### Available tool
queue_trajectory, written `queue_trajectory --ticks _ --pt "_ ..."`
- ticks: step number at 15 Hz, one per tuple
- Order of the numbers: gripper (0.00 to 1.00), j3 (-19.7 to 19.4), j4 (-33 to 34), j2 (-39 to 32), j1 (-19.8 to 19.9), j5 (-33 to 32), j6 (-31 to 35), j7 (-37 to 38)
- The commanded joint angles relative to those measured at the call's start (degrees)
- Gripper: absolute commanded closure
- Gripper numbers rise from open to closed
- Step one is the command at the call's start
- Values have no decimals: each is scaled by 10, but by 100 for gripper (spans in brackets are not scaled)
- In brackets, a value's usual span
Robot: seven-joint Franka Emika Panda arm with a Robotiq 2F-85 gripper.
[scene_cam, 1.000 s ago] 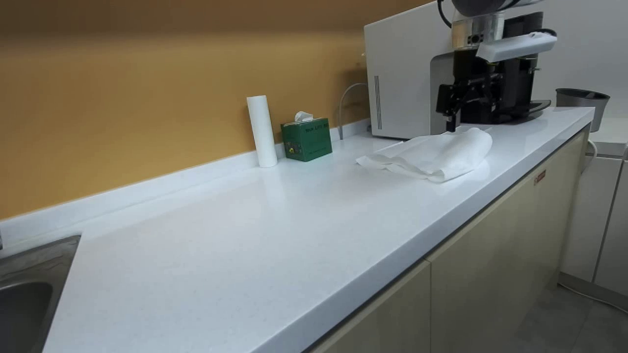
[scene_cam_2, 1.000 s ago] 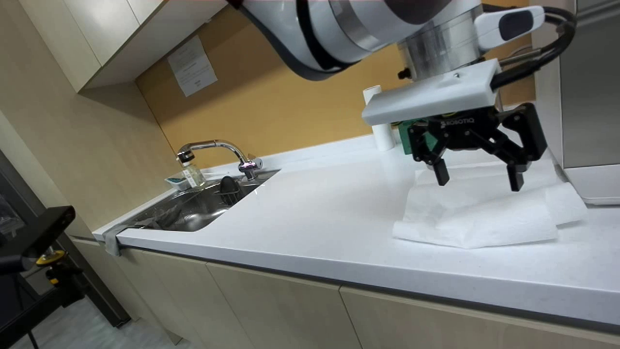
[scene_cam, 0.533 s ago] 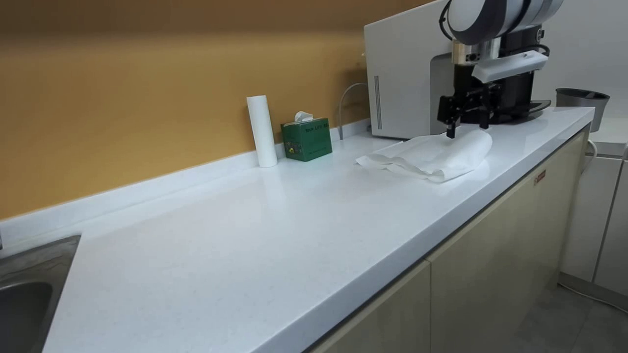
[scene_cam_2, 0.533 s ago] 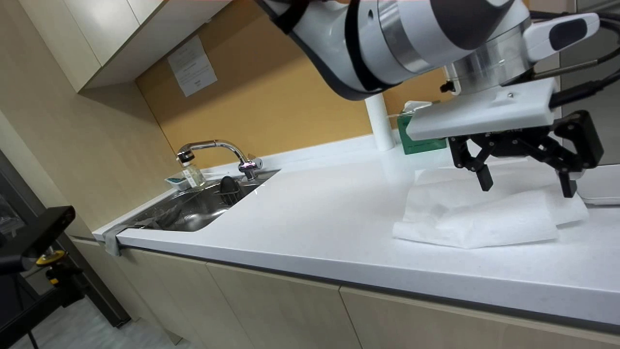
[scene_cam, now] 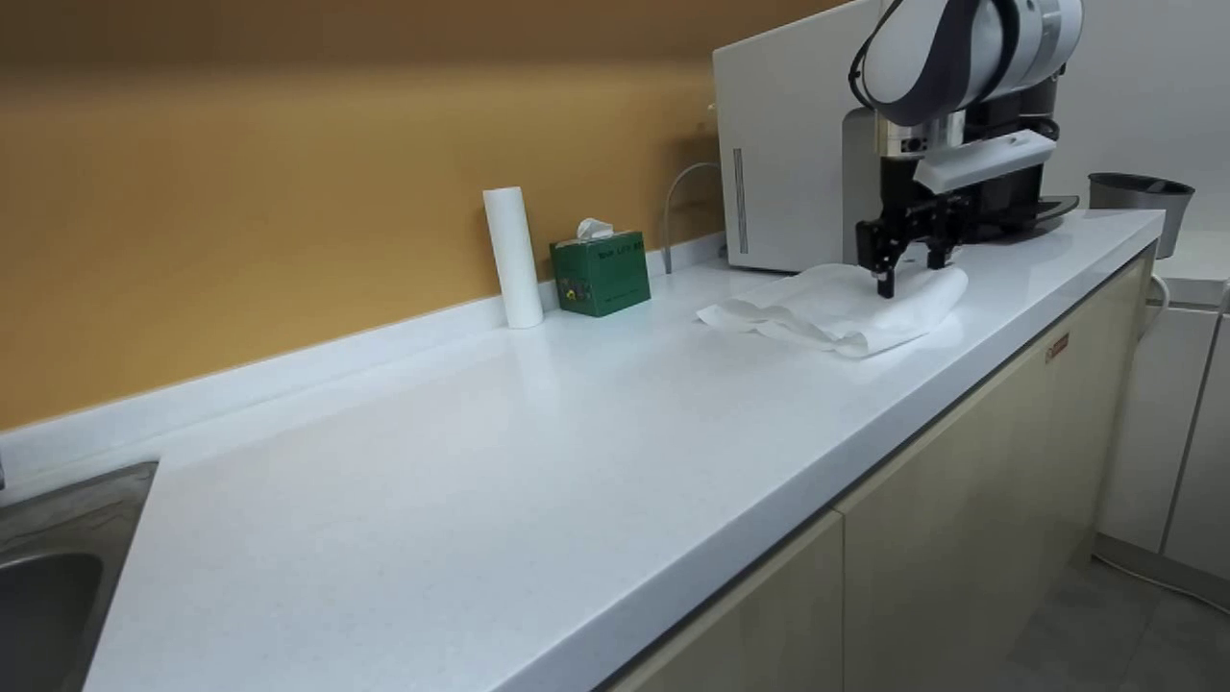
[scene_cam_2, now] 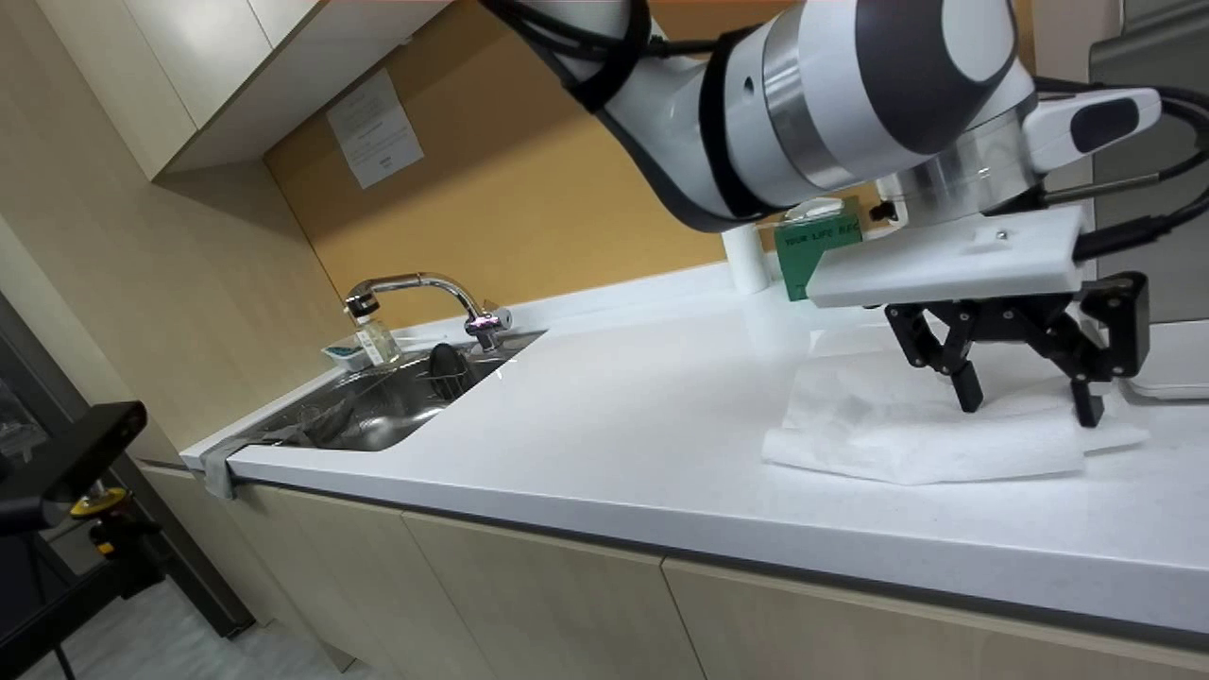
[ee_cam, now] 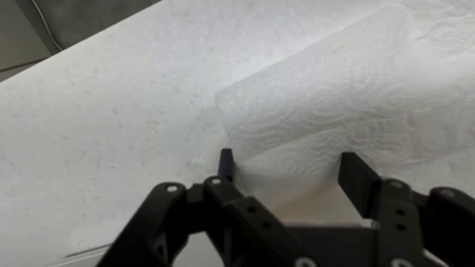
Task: Use the white napkin to wipe the counter.
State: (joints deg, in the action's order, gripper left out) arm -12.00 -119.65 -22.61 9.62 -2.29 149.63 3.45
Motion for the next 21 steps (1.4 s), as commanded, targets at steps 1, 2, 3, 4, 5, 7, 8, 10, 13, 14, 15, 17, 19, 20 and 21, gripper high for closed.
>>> queue_trajectory --ticks 1,2,3,4,5,7,8,10,13,14,15,17,19,20,21 --pt "55 12 17 -5 1 8 -20 -2" --pt "63 15 17 -4 2 10 -21 -5" --pt "69 20 16 -2 3 14 -25 -9" --pt "75 24 15 0 3 16 -28 -13" --pt "83 29 13 2 4 21 -31 -19" --pt "96 39 8 5 2 27 -35 -31" --pt "99 44 4 7 -1 25 -36 -37" --pt "100 57 -2 11 -5 25 -40 -50" --pt "100 84 -21 20 -16 25 -41 -78" --pt "100 94 -25 22 -19 27 -44 -89" --pt "100 104 -32 25 -24 29 -44 -99" --pt "100 123 -43 32 -31 38 -46 -120" --pt "100 142 -58 41 -37 48 -52 -146" --pt "100 150 -65 45 -39 55 -57 -158" --pt "100 156 -70 48 -42 57 -63 -167"
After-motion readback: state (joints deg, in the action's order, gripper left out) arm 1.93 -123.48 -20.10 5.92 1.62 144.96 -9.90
